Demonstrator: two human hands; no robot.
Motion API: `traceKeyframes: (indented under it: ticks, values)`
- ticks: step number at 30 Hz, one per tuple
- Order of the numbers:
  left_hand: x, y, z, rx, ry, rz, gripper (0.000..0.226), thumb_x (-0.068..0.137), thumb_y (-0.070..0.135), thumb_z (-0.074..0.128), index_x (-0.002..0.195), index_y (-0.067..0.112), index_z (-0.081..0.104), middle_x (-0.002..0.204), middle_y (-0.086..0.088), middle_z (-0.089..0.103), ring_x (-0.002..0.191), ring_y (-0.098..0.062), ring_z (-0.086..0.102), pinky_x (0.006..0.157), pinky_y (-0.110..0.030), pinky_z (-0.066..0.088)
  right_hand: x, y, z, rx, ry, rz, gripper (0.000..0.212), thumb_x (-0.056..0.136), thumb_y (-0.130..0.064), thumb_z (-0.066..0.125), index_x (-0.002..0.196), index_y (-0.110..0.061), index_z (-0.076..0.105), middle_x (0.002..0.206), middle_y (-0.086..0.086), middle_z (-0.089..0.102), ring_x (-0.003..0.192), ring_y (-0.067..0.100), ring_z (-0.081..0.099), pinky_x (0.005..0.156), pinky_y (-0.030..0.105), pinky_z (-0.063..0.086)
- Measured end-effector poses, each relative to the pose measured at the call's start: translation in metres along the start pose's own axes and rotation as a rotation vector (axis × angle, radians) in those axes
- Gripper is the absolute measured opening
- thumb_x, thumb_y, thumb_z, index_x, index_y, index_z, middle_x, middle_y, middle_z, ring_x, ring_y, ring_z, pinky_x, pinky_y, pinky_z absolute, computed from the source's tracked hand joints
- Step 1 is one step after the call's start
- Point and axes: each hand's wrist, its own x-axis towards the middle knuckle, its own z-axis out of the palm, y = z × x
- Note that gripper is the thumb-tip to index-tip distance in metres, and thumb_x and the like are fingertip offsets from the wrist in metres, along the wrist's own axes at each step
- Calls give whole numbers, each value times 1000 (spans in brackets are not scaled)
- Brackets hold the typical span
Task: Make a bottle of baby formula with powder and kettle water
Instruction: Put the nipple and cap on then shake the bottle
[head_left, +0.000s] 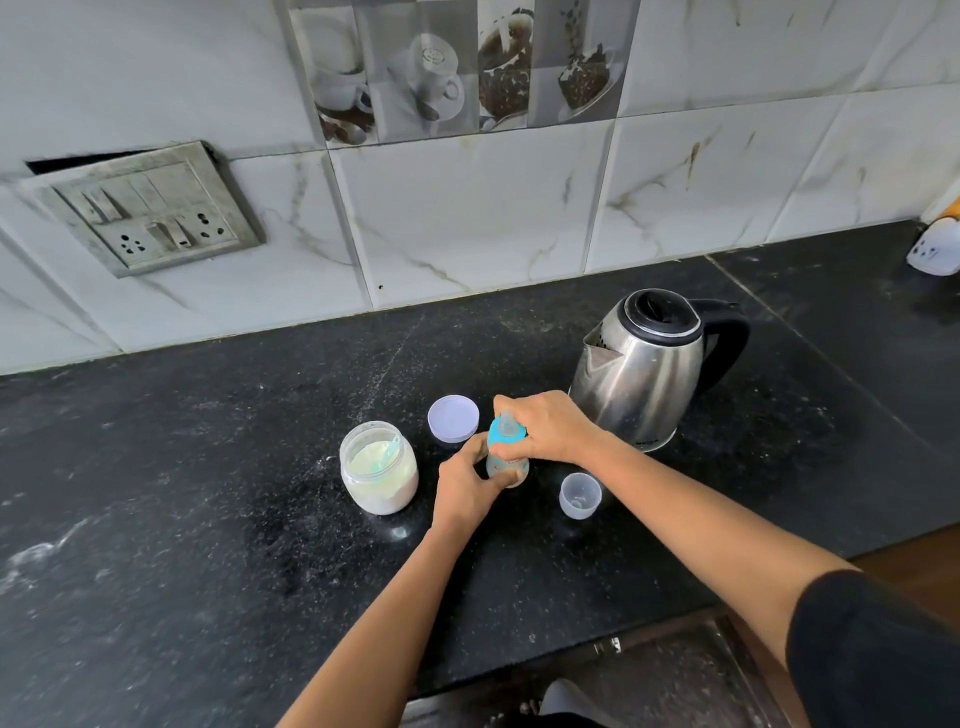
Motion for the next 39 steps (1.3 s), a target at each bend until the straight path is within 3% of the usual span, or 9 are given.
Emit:
traceKeyframes:
  ticks: [7,13,18,22,25,28,32,36,39]
  values:
    - [-2,-2,7,-10,59,9,43,71,21,81,107,30,60,92,22,65,86,16,57,71,-2,40,-13,-28,33,35,356,317,55,76,-65,38,94,-14,49,70,0,63,62,21,60,53,28,31]
    - [-3,-6,11,-2,89,-15,42,71,21,78,110,24,63,92,17,68,85,10,60,71,-8,44,-13,-57,27,56,278,647,51,85,-59,50,108,-15,43,91,3,67,84,27,65,60,30,34]
    - [-5,-3,9,-45,63,-35,46,71,19,81,109,29,59,98,23,63,91,14,56,74,-2,41,-19,-45,2,247,50,626,68,70,-70,62,103,-14,43,101,6,63,88,26,62,71,39,49]
    - [-5,-4,9,-42,44,-47,56,72,17,81,122,22,57,114,15,62,105,-1,56,89,-12,37,-34,-35,-15,-92,-184,671,93,72,-63,68,139,-10,32,134,14,47,119,35,48,92,42,43]
    - [-3,-5,9,-29,48,-65,59,72,15,81,125,19,56,122,8,61,109,-4,55,87,-12,39,-50,-35,-6,-114,-454,711,84,76,-48,72,141,-13,32,137,14,41,123,36,46,92,42,44]
    - [-5,-5,10,-41,49,-73,60,74,13,80,128,19,54,124,9,59,108,-4,54,72,-1,40,-64,-36,-3,-5,-530,711,50,82,-27,68,127,-18,48,130,9,48,112,28,56,84,36,49]
    - [-5,-8,10,-41,53,-69,58,74,12,80,126,20,55,127,5,60,111,-4,54,89,-12,38,-71,-25,-27,325,-287,720,39,86,-24,52,125,-28,58,129,1,55,103,17,56,82,27,45]
    - [-7,-8,10,-57,47,-78,59,75,11,79,128,19,53,128,4,59,112,-3,51,95,-17,36,-65,-23,-57,823,209,577,33,92,-34,56,125,-32,55,122,-14,56,108,7,54,90,29,48]
    - [-12,-8,11,-70,57,-82,61,75,10,78,130,19,52,128,5,59,113,-4,51,97,-19,35,-55,-33,-54,944,491,460,30,92,-28,61,120,-27,48,108,-16,51,98,-3,56,87,23,49]
